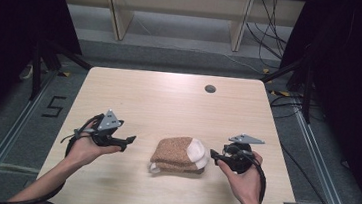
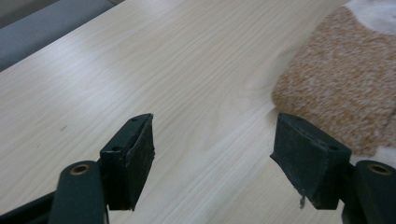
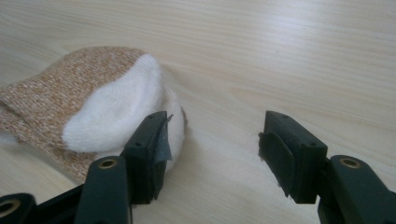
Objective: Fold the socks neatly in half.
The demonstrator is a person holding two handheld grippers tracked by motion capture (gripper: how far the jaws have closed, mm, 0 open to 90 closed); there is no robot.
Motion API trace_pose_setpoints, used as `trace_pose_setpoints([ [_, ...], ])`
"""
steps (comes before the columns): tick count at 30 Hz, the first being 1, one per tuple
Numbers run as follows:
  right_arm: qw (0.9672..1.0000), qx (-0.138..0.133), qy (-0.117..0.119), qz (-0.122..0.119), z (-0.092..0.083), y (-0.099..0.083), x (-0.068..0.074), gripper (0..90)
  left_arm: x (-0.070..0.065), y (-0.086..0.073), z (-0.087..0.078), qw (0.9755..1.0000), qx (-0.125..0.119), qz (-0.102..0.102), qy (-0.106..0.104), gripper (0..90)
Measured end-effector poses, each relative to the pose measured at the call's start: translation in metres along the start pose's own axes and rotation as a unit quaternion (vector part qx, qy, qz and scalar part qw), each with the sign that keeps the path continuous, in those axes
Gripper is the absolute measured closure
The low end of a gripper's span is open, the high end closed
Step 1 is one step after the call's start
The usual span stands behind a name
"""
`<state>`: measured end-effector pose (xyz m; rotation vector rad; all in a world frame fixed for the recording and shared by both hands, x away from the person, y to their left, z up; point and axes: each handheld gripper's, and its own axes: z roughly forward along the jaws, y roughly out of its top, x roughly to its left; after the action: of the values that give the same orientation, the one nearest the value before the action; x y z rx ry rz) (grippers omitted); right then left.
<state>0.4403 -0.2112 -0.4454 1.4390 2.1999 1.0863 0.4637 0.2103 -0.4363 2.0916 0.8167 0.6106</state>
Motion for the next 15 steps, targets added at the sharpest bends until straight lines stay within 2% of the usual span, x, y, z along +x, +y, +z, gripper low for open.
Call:
trace_pose_setpoints([
  [3,0.9999,-0.005,0.000,0.014,-0.001,-0.006,-0.002,41.3,0.007,-0.010,-0.005,0.9998,-0.005,-0.019,0.008,27.8],
  [4,1.0000,-0.001,-0.003,0.001,-0.002,-0.007,-0.005,41.1,0.009,-0.014,-0.006,0.9996,-0.013,-0.025,0.009,27.7],
  [5,1.0000,0.000,-0.008,0.002,-0.003,-0.008,-0.005,41.0,0.009,-0.018,-0.007,0.9993,-0.017,-0.031,0.015,27.5],
  [6,1.0000,0.000,-0.006,-0.006,-0.003,-0.010,-0.008,40.9,0.011,-0.022,-0.008,0.9993,-0.019,-0.030,0.015,27.4],
  [7,0.9999,0.000,-0.010,0.005,-0.004,-0.012,-0.008,40.9,0.011,-0.026,-0.008,0.9991,-0.021,-0.034,0.015,27.2],
  [8,1.0000,-0.002,-0.009,0.001,-0.003,-0.014,-0.009,40.9,0.011,-0.030,-0.008,0.9985,-0.029,-0.044,0.015,27.0],
  [10,0.9998,0.000,-0.017,-0.005,-0.005,-0.018,-0.013,40.7,0.012,-0.039,-0.008,0.9982,-0.034,-0.046,0.019,26.9],
  [11,0.9998,0.002,-0.014,0.016,-0.005,-0.021,-0.011,40.8,0.012,-0.043,-0.008,0.9978,-0.037,-0.052,0.018,26.8],
  [12,0.9998,-0.001,-0.017,0.006,-0.005,-0.023,-0.015,40.8,0.012,-0.048,-0.008,0.9977,-0.036,-0.053,0.021,26.7],
  [13,0.9998,-0.002,-0.016,0.011,-0.005,-0.026,-0.016,40.7,0.012,-0.052,-0.008,0.9977,-0.034,-0.056,0.019,26.5],
  [14,0.9998,-0.002,-0.021,-0.003,-0.005,-0.029,-0.019,40.8,0.011,-0.055,-0.007,0.9971,-0.034,-0.065,0.018,26.0],
  [15,0.9998,-0.002,-0.021,0.005,-0.006,-0.031,-0.019,40.7,0.011,-0.058,-0.007,0.9970,-0.030,-0.068,0.022,25.8],
])
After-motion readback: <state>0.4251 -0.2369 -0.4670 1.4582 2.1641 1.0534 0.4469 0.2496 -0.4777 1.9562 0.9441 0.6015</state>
